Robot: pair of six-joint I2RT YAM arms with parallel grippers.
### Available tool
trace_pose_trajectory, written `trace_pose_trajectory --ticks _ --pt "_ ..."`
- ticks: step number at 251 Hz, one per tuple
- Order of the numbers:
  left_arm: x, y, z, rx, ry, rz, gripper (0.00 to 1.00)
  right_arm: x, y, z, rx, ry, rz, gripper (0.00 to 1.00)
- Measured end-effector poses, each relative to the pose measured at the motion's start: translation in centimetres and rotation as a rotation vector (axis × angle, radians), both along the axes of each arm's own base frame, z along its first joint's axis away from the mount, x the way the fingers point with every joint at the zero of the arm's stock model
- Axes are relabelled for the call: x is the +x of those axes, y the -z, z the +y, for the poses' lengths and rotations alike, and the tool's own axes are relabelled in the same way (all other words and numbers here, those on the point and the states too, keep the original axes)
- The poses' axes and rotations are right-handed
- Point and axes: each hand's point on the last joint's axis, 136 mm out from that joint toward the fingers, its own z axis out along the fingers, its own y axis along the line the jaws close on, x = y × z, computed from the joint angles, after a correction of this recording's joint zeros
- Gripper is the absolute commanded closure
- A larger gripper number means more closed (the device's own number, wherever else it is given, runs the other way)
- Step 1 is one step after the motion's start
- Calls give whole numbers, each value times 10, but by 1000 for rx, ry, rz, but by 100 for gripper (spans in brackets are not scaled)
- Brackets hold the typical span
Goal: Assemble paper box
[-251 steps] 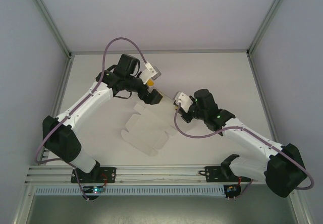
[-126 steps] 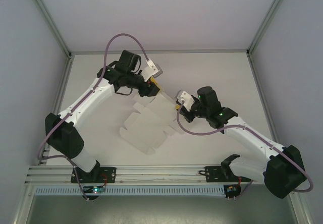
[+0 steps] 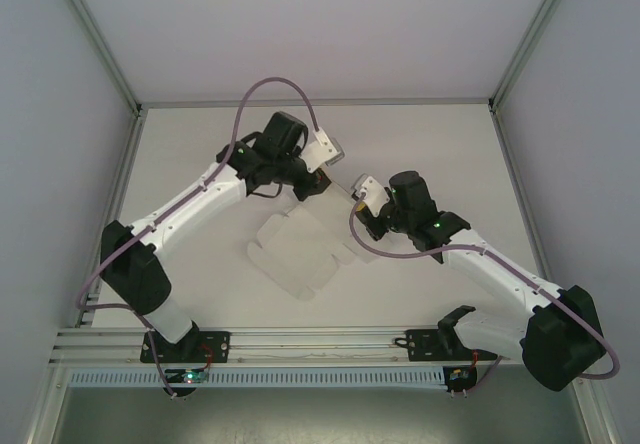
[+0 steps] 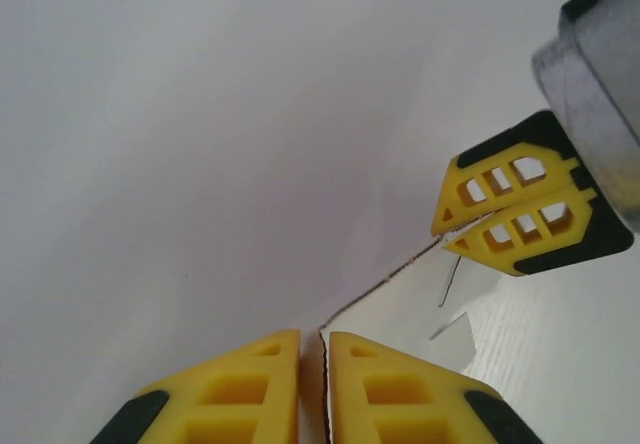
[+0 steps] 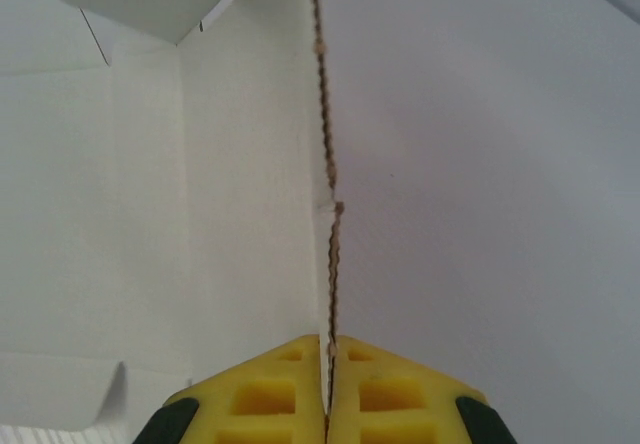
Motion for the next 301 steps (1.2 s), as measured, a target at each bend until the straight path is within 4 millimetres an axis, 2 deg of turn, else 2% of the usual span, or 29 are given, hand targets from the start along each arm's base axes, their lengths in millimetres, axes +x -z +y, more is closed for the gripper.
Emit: trace_pose_trajectory --ticks 30,68,79,87,100,138,164,173,180,192,201,205,232,264,301 --pt "-3 1 -1 27 -66 -84 89 -2 -1 -1 23 35 26 100" --pt "0 -9 -5 25 -106 -159 87 -3 -9 0 58 55 28 100" --pt "1 -9 -5 29 -113 -163 81 -3 -9 0 62 60 31 100" --pt "1 -9 -7 30 -117 -163 81 -3 -9 0 63 62 33 100" --pt "4 -11 -10 34 -127 -161 82 -2 -9 0 62 70 36 100" --pt "25 -23 -21 47 -194 -129 100 5 -12 2 56 98 34 100" --pt "31 -27 -33 52 -191 -96 100 6 -14 4 56 103 29 100" --pt "30 -26 -36 64 -185 -87 95 5 -14 5 56 97 28 100" --pt "29 -23 -37 76 -180 -80 86 5 -14 5 55 96 28 100" --pt "27 -17 -35 106 -171 -74 59 4 -14 6 53 93 26 100" --pt "25 -14 -32 128 -168 -66 28 4 -14 5 51 91 23 100" --pt "24 -12 -31 134 -167 -63 22 4 -14 5 49 89 23 100" --pt "32 -10 -15 167 -207 -65 9 -1 -14 3 44 79 30 100" --pt "38 -15 -4 148 -223 -52 8 -5 -16 5 57 60 38 100" --pt "36 -12 0 146 -222 -34 7 -9 -16 7 67 34 51 100"
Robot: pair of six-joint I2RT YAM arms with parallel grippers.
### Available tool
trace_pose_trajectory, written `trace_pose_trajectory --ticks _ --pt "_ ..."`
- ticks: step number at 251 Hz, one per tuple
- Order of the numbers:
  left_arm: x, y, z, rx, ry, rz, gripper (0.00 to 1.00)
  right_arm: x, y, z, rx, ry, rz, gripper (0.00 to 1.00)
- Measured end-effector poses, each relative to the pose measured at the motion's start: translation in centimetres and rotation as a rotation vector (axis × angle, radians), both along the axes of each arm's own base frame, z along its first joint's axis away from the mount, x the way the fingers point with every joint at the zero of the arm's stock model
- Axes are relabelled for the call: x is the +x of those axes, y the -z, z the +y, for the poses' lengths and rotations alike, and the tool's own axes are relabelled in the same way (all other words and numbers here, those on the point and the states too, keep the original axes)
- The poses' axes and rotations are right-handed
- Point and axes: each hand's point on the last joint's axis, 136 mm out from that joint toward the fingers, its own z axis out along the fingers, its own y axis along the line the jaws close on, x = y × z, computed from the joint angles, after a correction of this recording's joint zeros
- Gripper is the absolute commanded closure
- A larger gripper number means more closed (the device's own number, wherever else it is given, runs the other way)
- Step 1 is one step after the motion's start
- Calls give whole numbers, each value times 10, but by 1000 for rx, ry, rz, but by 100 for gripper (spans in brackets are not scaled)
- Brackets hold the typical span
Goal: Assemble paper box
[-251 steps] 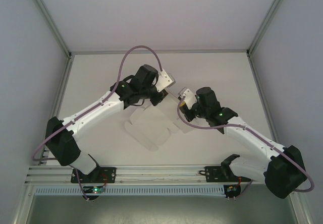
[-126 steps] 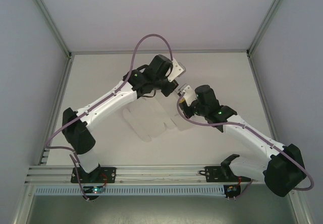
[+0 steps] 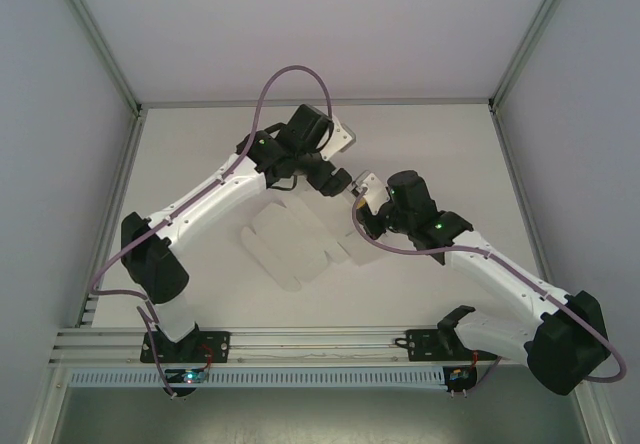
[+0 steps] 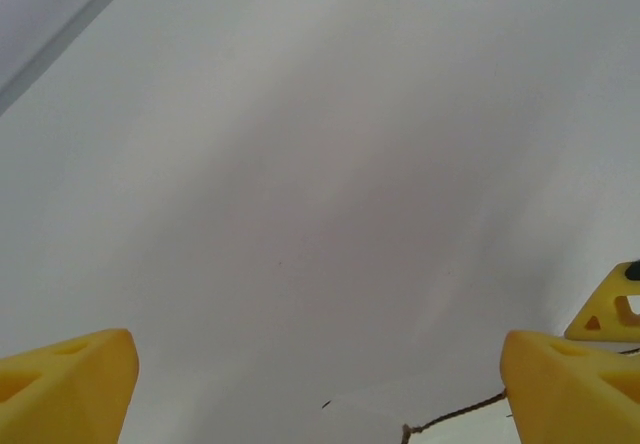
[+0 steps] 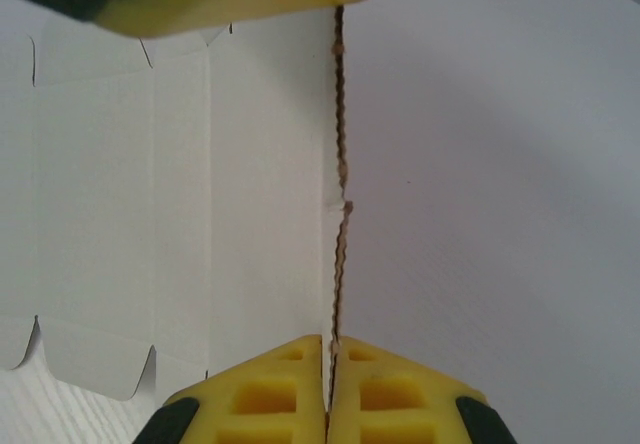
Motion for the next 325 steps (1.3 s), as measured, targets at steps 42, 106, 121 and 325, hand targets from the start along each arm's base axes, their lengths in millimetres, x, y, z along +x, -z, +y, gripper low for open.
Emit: trace_pose_trajectory --ticks 42,106,121,325 --pt "-6 6 14 -62 -2 56 0 -6 2 3 9 -37 18 100" --pt "-13 -9 30 -179 6 76 0 -7 -5 6 69 -76 28 100" --pt "-10 -12 39 -186 -13 70 0 -4 -5 2 68 -61 30 100" --pt "7 37 63 -73 -88 125 0 -23 -7 12 125 -178 79 100"
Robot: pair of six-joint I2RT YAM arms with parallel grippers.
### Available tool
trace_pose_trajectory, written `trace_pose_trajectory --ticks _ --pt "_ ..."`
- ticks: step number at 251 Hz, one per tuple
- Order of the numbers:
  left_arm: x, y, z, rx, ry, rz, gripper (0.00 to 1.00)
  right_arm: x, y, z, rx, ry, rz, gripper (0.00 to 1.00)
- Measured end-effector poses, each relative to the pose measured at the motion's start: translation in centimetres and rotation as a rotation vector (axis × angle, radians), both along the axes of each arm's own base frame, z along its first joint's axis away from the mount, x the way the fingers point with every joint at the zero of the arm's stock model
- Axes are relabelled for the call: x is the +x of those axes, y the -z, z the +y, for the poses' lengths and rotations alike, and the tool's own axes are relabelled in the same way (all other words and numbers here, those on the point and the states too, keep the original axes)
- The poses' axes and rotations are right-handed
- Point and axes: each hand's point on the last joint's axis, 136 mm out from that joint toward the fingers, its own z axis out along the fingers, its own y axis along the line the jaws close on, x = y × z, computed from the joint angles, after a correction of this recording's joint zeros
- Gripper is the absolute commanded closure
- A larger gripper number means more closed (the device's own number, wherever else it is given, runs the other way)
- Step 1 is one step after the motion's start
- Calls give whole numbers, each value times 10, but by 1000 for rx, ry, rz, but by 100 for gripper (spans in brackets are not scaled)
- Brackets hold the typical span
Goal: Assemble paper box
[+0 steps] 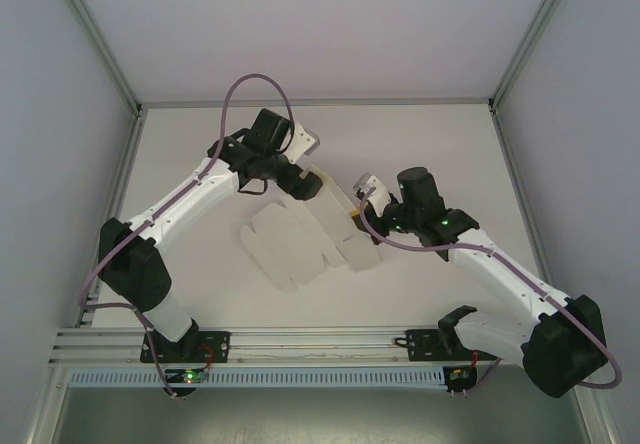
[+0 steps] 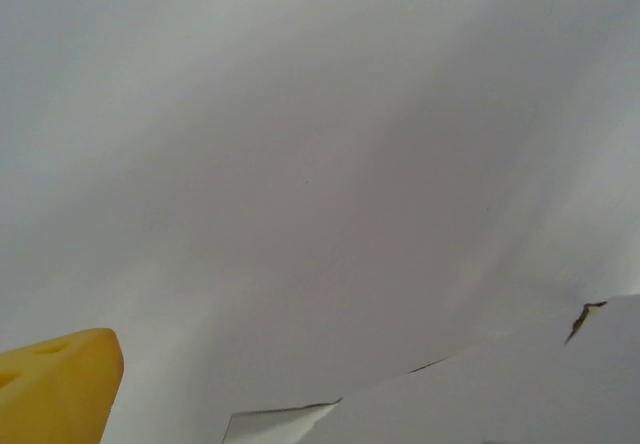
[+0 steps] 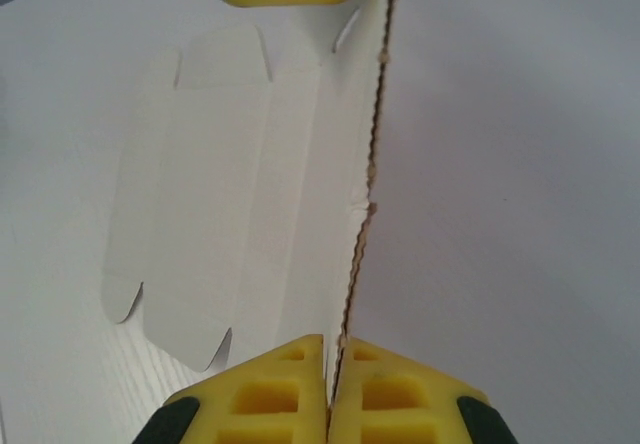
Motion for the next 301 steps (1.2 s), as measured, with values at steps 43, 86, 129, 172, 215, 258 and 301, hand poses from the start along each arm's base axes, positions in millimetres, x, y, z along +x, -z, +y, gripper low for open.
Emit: trace_pose_trajectory --ticks 43,86,129,172,215,258,301 --pt "9 3 7 -62 -40 57 0 -1 -2 1 9 -17 -6 100" --pt "29 2 36 -90 -151 68 0 -8 -10 2 26 -48 -25 100" --pt "34 -1 43 -149 -184 98 0 -8 -9 3 25 -58 -26 100" --pt "31 3 36 -202 -159 155 0 -1 1 1 -5 -32 -10 100" --pt "18 -12 33 -241 -130 133 0 10 5 -5 -41 35 -15 100" --pt "-5 -55 37 -265 -103 18 0 10 5 -6 -44 38 -14 100" --pt "2 -62 31 -243 -90 -21 0 8 5 -3 -43 28 -14 100"
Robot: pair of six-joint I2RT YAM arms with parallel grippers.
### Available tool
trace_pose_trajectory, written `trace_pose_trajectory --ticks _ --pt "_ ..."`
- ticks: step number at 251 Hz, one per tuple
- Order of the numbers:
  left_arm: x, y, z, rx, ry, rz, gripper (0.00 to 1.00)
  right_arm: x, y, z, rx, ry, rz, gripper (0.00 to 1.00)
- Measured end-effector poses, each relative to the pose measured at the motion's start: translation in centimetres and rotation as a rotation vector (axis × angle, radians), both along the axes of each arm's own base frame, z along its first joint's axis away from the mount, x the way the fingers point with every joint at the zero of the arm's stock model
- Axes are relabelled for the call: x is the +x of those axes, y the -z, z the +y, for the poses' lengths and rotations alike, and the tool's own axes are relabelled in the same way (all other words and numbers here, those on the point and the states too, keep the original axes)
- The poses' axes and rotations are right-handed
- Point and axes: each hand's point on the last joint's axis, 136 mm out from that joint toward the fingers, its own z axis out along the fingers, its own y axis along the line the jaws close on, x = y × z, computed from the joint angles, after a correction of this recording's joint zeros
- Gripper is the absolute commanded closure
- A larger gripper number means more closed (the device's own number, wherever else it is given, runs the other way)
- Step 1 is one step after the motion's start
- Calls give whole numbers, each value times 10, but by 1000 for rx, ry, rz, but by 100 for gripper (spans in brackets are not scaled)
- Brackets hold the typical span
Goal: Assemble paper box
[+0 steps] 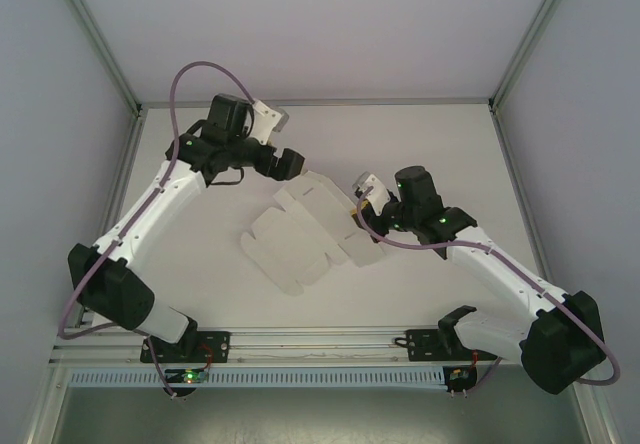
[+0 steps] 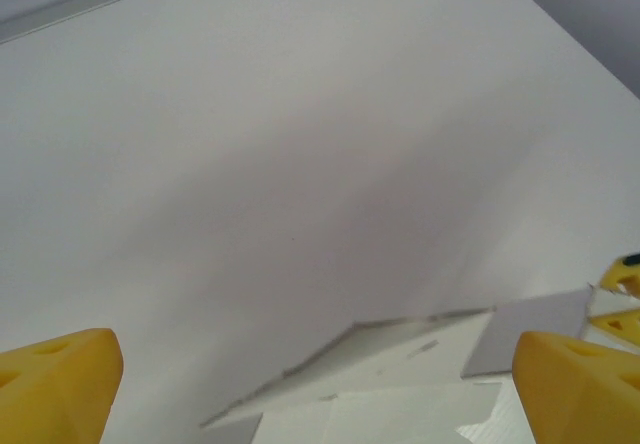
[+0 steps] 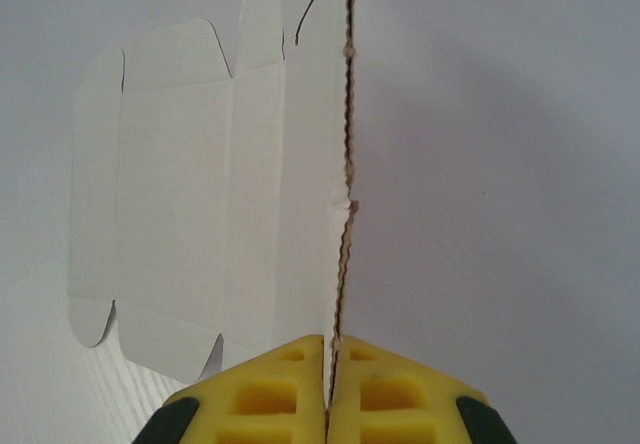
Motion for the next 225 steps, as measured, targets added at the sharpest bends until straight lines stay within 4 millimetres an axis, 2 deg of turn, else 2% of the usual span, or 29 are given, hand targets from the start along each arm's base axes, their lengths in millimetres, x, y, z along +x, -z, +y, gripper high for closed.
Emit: trace_pose_trajectory --ticks 26,52,125,176,225 --pt "9 18 -4 26 2 33 0 -1 0 1 0 -5 0 100" --pt "7 33 -11 47 35 67 0 -2 2 0 -9 0 10 100" --pt "-19 39 -41 94 168 34 0 -1 -1 3 -6 -3 9 100" --pt "-23 46 -48 170 173 -11 0 -4 4 4 -14 -6 32 100" --pt "-21 52 -50 170 132 -41 0 -5 8 4 -11 -2 64 100"
